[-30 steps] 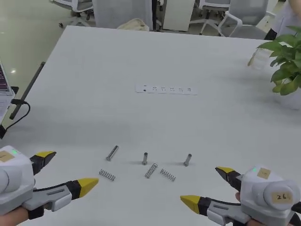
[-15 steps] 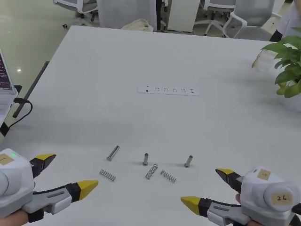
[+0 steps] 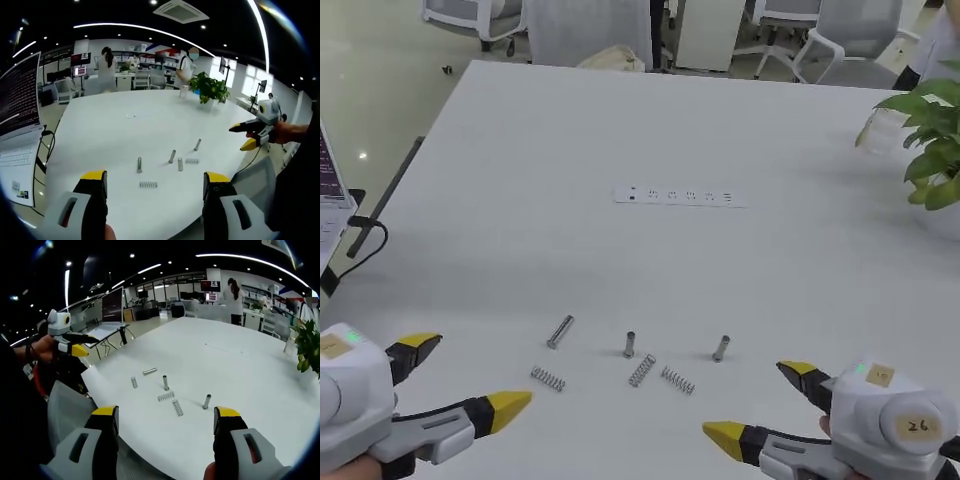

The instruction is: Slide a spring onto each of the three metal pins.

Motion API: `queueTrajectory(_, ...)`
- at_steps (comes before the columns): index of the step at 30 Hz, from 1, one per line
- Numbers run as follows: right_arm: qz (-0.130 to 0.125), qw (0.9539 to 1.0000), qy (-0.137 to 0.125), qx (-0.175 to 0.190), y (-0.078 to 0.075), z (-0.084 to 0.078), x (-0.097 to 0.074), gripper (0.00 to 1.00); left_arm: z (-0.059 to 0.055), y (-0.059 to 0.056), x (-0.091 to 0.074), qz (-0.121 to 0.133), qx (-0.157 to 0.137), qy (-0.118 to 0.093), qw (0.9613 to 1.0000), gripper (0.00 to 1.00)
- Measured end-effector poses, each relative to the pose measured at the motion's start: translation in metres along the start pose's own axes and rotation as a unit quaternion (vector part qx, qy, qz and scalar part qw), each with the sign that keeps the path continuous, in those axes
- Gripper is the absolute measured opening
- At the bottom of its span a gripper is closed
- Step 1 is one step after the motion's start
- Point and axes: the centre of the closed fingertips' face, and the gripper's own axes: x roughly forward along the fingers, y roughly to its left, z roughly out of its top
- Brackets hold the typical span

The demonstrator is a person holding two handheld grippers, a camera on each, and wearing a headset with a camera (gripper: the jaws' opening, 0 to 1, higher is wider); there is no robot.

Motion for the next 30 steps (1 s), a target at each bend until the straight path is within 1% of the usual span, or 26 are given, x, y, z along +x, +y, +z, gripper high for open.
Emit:
queueTrajectory(5, 0.003, 1.0000, 0.004, -0.002, 0.000, -0.002, 0.001, 0.77, 0.003, 0.001, 0.002, -0.001, 0.000, -0.003, 1.0000, 0.75)
queueTrajectory(10, 0.000, 1.0000, -0.003, 0.004, -0.003, -0.001, 0.000, 0.76, 0.003, -0.003, 0.006, -0.004, 0.002, 0.002, 1.0000, 0.74)
queueTrajectory(18, -0.004, 1.0000, 0.002, 0.003, -0.007, -0.004, -0.006, 0.76, 0.003, 0.000, 0.007, -0.001, -0.005, -0.003, 1.0000, 0.74)
queueTrajectory(25, -0.011, 0.9999, 0.002, 0.005, -0.012, -0.004, -0.010, 0.76, 0.007, 0.003, 0.008, 0.001, -0.004, -0.007, 1.0000, 0.74)
queueTrajectory(30, -0.014, 0.9999, 0.001, 0.006, -0.013, -0.004, -0.012, 0.75, 0.009, 0.003, 0.012, -0.001, -0.002, -0.007, 1.0000, 0.73)
